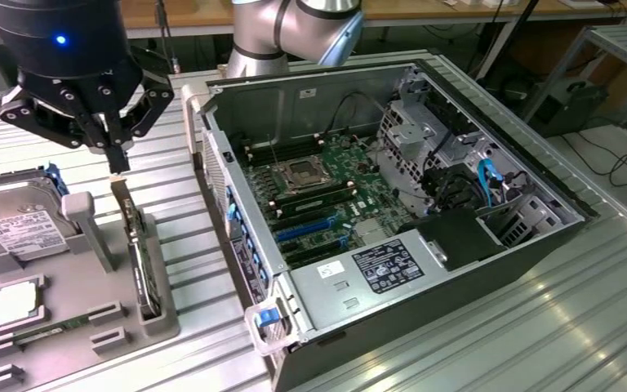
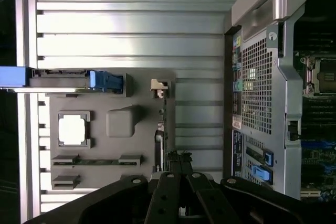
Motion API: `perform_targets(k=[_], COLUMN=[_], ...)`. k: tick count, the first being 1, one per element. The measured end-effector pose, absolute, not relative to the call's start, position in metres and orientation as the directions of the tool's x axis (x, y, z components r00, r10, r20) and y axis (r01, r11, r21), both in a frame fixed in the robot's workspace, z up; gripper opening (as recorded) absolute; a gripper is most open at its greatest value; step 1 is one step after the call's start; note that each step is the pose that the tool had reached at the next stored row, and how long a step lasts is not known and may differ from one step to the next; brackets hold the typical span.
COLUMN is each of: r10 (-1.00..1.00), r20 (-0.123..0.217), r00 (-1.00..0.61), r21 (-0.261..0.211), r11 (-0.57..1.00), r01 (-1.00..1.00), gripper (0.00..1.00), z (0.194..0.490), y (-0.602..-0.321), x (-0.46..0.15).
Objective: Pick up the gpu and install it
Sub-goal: 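Reach for the gpu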
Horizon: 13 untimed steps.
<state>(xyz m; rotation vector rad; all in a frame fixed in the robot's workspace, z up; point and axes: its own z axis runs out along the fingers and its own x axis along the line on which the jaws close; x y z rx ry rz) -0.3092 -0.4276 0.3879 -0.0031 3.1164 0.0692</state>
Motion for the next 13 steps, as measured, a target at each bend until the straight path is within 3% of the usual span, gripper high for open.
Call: perform_targets(k=[13], r10=[-0.021], r20=[-0.025], r00=[-0.999], r21=[0.044], r11=[0.999], r01=[-0.023], gripper=[0.11], z=[0.386], y=[-0.433], x=[-0.335])
